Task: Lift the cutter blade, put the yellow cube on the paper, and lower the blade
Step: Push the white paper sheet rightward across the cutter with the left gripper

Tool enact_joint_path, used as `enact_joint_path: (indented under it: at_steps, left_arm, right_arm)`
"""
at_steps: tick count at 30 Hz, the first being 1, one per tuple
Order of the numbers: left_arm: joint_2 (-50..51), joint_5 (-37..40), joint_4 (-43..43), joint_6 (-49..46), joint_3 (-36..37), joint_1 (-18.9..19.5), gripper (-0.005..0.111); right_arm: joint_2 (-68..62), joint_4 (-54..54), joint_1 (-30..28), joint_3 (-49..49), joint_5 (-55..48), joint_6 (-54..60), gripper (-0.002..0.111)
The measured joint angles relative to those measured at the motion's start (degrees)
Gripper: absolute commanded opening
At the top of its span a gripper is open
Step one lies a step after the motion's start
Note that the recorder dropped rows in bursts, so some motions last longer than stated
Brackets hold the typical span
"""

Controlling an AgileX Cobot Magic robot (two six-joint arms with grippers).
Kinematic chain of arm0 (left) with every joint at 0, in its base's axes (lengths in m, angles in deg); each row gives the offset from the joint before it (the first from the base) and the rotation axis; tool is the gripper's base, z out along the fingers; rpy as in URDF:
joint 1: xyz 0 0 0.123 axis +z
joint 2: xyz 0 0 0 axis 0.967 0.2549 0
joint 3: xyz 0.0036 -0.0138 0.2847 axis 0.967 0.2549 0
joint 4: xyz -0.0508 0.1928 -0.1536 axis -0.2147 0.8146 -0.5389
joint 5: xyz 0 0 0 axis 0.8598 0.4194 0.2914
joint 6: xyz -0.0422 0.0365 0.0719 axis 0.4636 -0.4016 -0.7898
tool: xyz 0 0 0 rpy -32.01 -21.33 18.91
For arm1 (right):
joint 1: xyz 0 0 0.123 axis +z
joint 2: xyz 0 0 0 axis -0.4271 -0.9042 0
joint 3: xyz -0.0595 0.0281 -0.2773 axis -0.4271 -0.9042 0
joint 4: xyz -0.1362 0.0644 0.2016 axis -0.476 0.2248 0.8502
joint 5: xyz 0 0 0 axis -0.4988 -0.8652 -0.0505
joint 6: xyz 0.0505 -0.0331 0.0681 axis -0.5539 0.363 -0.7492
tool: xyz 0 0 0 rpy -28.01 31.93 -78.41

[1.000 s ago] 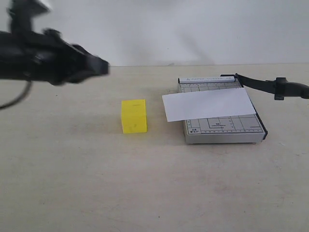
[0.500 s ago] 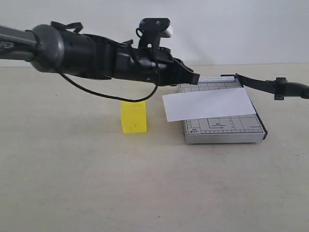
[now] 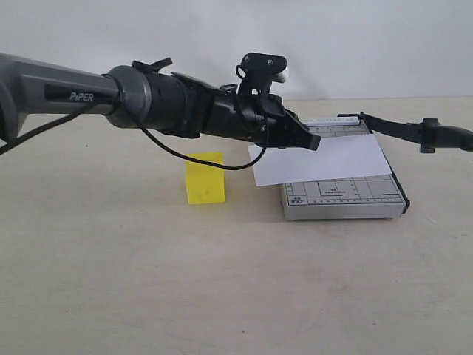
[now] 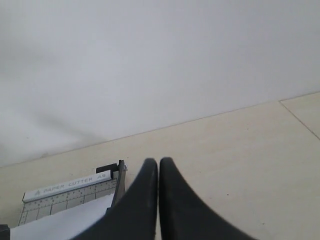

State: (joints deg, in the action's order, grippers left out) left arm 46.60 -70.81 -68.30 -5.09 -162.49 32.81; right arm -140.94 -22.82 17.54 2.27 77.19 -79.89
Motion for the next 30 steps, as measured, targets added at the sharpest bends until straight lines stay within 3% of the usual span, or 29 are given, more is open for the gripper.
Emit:
enact_joint_path:
  at_steps: [12, 17, 30]
  left_arm:
    - [7.71, 2.61, 1.24, 0.65, -7.13, 0.00, 0.004]
    - [11.25, 5.95, 6.97, 5.43, -11.15, 0.00, 0.004]
    - [17.07, 7.23, 9.10, 7.21, -20.72, -2.78, 0.004]
  right_arm:
    - [-1.37, -0.22, -0.12, 0.00, 0.31, 5.95, 0.001]
    - [-1.37, -0.22, -0.12, 0.00, 0.19, 6.60, 0.001]
    - [3.23, -0.22, -0.12, 0.00, 0.29, 6.60, 0.001]
